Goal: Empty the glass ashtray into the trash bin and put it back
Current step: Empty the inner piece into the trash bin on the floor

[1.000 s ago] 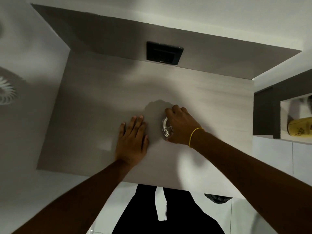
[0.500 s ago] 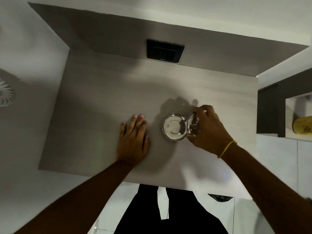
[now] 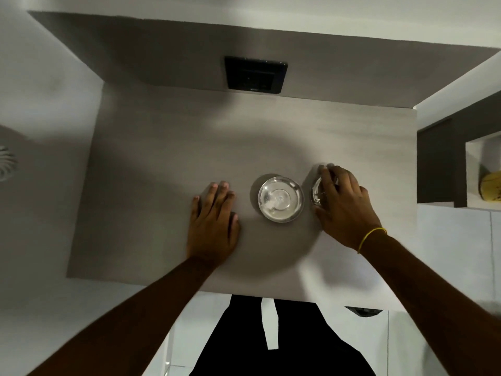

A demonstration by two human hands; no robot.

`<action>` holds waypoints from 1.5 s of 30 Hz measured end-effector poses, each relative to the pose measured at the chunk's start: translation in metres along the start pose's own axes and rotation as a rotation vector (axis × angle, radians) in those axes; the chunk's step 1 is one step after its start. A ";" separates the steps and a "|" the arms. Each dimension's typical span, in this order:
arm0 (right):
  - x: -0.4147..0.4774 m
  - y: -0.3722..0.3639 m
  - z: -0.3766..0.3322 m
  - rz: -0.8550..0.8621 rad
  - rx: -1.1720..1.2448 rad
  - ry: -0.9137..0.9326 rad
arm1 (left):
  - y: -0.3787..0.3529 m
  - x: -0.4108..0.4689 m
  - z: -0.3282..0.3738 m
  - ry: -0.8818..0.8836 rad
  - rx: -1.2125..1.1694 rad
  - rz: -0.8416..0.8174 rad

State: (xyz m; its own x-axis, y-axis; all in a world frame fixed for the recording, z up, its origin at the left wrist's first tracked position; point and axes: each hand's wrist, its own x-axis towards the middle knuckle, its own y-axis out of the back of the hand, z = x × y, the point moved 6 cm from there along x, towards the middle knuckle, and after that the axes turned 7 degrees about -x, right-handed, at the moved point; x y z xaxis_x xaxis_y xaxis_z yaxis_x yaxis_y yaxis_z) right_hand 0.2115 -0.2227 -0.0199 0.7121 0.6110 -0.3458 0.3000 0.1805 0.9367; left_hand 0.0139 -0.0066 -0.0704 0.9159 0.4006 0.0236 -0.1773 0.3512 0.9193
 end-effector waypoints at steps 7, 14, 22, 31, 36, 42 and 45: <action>-0.016 0.007 -0.031 0.260 0.210 -0.053 | -0.006 0.000 -0.003 -0.011 0.021 -0.009; -0.002 -0.009 -0.065 0.047 0.614 -0.227 | -0.006 -0.007 -0.002 0.045 -0.046 -0.027; -0.057 0.018 0.029 0.300 0.960 -0.302 | -0.046 -0.072 0.111 -0.352 -0.065 -0.286; -0.246 -0.056 0.219 0.486 1.079 -0.814 | -0.113 -0.065 0.308 -1.049 0.060 -0.638; -0.315 -0.137 0.270 0.539 0.784 -1.075 | -0.138 -0.043 0.337 -1.180 0.110 -0.675; -0.304 -0.258 0.288 0.286 0.485 -0.960 | -0.165 -0.045 0.326 -1.268 0.141 -0.603; -0.285 -0.313 0.290 0.189 0.303 -0.800 | -0.169 -0.046 0.322 -1.274 0.125 -0.583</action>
State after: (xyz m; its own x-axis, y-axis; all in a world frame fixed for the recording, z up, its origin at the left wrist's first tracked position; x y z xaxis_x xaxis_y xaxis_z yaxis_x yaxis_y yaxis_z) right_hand 0.0985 -0.6771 -0.2307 0.9644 -0.1347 -0.2276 0.2070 -0.1514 0.9666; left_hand 0.1172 -0.3571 -0.1007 0.5509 -0.8292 -0.0943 0.3065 0.0959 0.9470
